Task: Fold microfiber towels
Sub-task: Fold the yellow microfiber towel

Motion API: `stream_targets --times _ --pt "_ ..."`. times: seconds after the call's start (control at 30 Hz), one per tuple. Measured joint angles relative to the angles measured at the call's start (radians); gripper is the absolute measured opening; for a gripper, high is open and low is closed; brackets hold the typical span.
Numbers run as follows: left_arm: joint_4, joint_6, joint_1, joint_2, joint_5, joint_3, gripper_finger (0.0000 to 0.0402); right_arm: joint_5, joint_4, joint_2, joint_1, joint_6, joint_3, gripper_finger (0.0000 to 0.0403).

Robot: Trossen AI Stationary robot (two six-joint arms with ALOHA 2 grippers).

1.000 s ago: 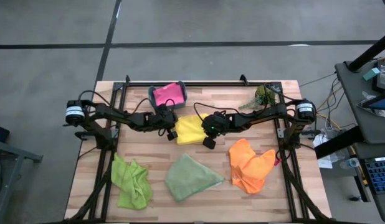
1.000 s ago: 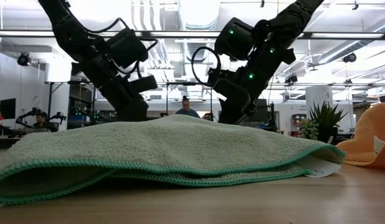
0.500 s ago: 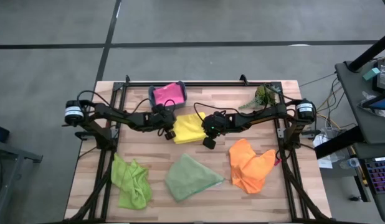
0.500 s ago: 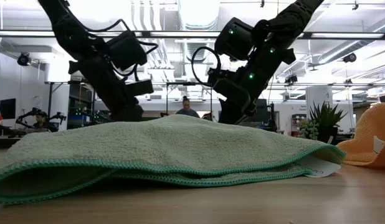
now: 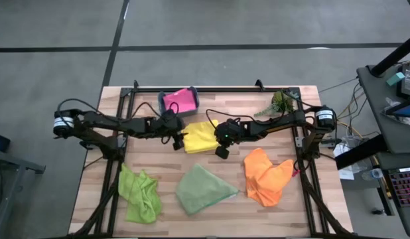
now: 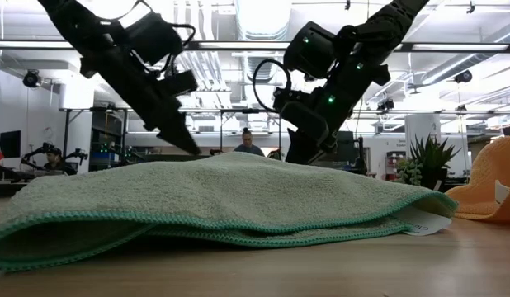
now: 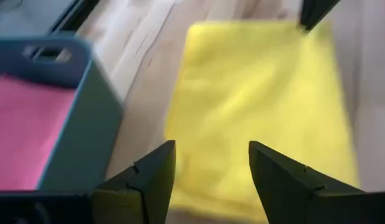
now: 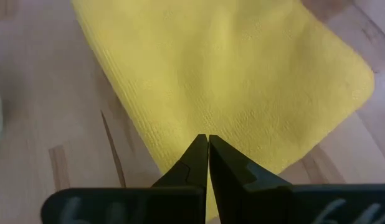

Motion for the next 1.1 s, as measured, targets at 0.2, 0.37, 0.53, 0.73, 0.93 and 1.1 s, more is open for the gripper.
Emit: stream_targets --times 0.2,0.37,0.53,0.73,0.93,1.1 --pt "0.052 -0.024 -0.009 0.044 0.043 -0.004 0.0155 -0.012 0.032 -0.007 -0.032 0.15 0.0 0.0009" --pt "0.044 -0.023 -0.029 0.05 0.112 -0.028 0.0132 -0.09 0.013 -0.026 -0.109 0.257 0.001 0.0036" --pt "0.048 -0.027 -0.033 0.1 0.109 -0.04 0.0114 -0.096 -0.03 -0.026 -0.146 0.308 0.001 0.01" --pt "0.045 -0.023 -0.034 0.162 0.112 -0.045 0.0099 -0.146 -0.042 -0.022 -0.157 0.36 0.001 0.0187" --pt "0.057 -0.023 -0.034 0.197 0.112 -0.043 0.0095 -0.15 -0.036 0.019 -0.167 0.406 0.001 0.0248" --pt "0.055 -0.021 -0.034 0.195 0.112 -0.043 0.0095 -0.15 0.0 0.06 -0.173 0.424 0.001 0.0274"
